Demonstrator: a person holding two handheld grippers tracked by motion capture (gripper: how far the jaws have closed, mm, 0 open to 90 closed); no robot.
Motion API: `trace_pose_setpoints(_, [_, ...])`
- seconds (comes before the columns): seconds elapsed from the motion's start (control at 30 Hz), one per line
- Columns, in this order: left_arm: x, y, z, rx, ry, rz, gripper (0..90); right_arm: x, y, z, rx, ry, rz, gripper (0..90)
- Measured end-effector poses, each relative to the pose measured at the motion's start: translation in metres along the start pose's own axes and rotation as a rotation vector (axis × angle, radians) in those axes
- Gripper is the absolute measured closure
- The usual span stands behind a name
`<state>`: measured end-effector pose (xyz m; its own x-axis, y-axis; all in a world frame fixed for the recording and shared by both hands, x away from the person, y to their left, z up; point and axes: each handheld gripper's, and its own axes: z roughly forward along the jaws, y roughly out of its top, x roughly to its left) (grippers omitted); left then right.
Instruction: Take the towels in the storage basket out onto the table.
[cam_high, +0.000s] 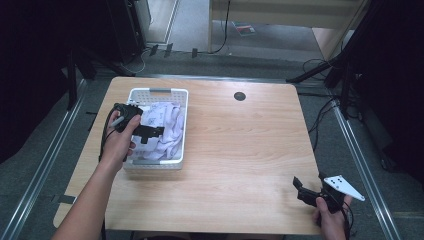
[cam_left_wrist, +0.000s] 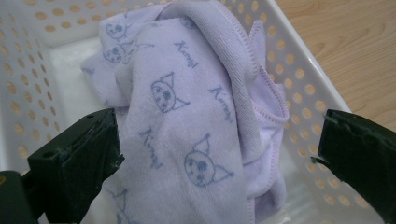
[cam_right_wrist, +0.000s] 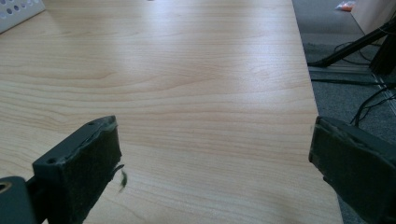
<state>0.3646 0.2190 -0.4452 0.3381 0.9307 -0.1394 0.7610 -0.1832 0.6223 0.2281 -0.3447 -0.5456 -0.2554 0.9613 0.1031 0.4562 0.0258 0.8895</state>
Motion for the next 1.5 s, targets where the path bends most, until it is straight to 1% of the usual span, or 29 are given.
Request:
trace_pose_setpoints(0.1, [0.0,0.004,0.01,0.018,0.012,-0.007,0.0,0.0,0.0,0.0,0.0,0.001,0.001,2.2])
trace_pose_setpoints(0.23, [0.0,0.008,0.022,0.048,0.013,-0.009,0.0,0.0,0.0,0.0,0.003,0.005,-0.003,3.2])
trace_pose_setpoints(0.27, [0.0,0.01,0.026,0.059,0.022,-0.013,0.0,0.0,0.0,0.0,0.006,0.007,-0.004,3.3])
trace_pose_setpoints(0.37, [0.0,0.013,0.037,0.069,0.024,-0.045,0.0,0.001,0.0,0.0,0.007,0.007,-0.013,3.5])
trace_pose_setpoints(0.4, [-0.002,0.014,0.041,0.079,0.021,-0.048,0.0,0.001,0.0,0.0,0.007,0.007,-0.013,3.5])
trace_pose_setpoints(0.5, [-0.007,0.014,0.053,0.12,0.032,-0.018,0.0,0.001,0.0,0.0,0.007,0.008,-0.01,3.5])
trace_pose_setpoints(0.53, [-0.009,0.013,0.057,0.136,0.041,-0.017,0.0,0.0,0.0,0.0,0.007,0.01,-0.011,3.6])
trace_pose_setpoints(0.57, [-0.01,0.013,0.061,0.147,0.057,-0.003,0.0,0.0,0.0,0.0,0.009,0.012,-0.01,3.6])
trace_pose_setpoints(0.6, [-0.01,0.013,0.064,0.161,0.066,0.002,0.0,0.0,0.0,0.0,0.01,0.013,-0.01,3.7])
trace_pose_setpoints(0.67, [-0.01,0.012,0.069,0.179,0.072,0.002,0.0,0.001,0.0,0.0,0.01,0.012,-0.01,3.9])
trace_pose_setpoints(0.8, [-0.011,0.008,0.081,0.243,0.095,0.004,0.0,0.001,0.0,0.0,0.006,0.015,-0.015,4.1])
trace_pose_setpoints(0.87, [-0.013,0.007,0.086,0.274,0.122,0.022,0.0,0.0,0.0,0.0,0.006,0.015,-0.014,4.1])
trace_pose_setpoints(0.9, [-0.014,0.006,0.088,0.283,0.129,0.022,0.0,0.0,0.0,0.0,0.006,0.016,-0.014,4.1])
trace_pose_setpoints(0.97, [-0.014,0.005,0.091,0.29,0.136,0.016,0.0,0.0,0.0,0.0,0.006,0.017,-0.016,4.2])
trace_pose_setpoints(1.0, [-0.014,0.006,0.091,0.298,0.131,0.012,0.0,0.001,0.0,0.0,0.006,0.017,-0.017,4.3])
trace_pose_setpoints(1.1, [-0.013,0.005,0.092,0.293,0.126,0.005,0.0,0.001,0.0,0.0,0.004,0.017,-0.018,4.5])
trace_pose_setpoints(1.13, [-0.012,0.004,0.093,0.287,0.127,-0.004,0.0,0.001,0.0,0.0,0.005,0.017,-0.018,4.6])
trace_pose_setpoints(1.17, [-0.011,0.004,0.093,0.294,0.122,-0.011,0.0,0.001,0.0,0.0,0.006,0.017,-0.017,4.6])
trace_pose_setpoints(1.27, [-0.011,0.003,0.095,0.284,0.124,-0.016,0.0,0.001,0.0,0.0,0.009,0.014,-0.017,4.6])
trace_pose_setpoints(1.37, [-0.013,0.002,0.095,0.278,0.136,0.0,0.0,0.001,0.0,0.0,0.011,0.015,-0.016,4.8])
trace_pose_setpoints(1.4, [-0.014,0.001,0.095,0.267,0.14,0.001,0.0,0.001,0.0,0.0,0.01,0.015,-0.017,4.8])
trace_pose_setpoints(1.47, [-0.013,0.0,0.095,0.263,0.127,0.01,0.0,0.001,0.0,0.0,0.01,0.014,-0.019,5.0])
trace_pose_setpoints(1.5, [-0.012,-0.002,0.095,0.248,0.12,0.014,0.0,0.001,0.0,0.0,0.01,0.013,-0.021,5.1])
